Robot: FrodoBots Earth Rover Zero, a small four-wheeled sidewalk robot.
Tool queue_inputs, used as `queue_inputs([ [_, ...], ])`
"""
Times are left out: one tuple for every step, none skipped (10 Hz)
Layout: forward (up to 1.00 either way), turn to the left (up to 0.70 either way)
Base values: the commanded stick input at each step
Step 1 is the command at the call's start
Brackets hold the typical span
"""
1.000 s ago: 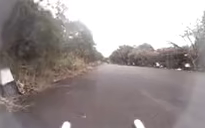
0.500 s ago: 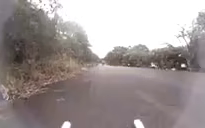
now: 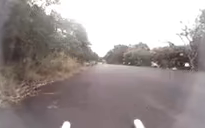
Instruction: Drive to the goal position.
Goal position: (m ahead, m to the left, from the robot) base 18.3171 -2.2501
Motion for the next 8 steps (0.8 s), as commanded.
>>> queue_inputs([
  [0.50, 0.00],
  [0.50, 0.00],
  [0.50, 0.00],
  [0.50, 0.00],
  [0.50, 0.00],
  [0.50, 0.00],
  [0.50, 0.00],
  [0.50, 0.00],
])
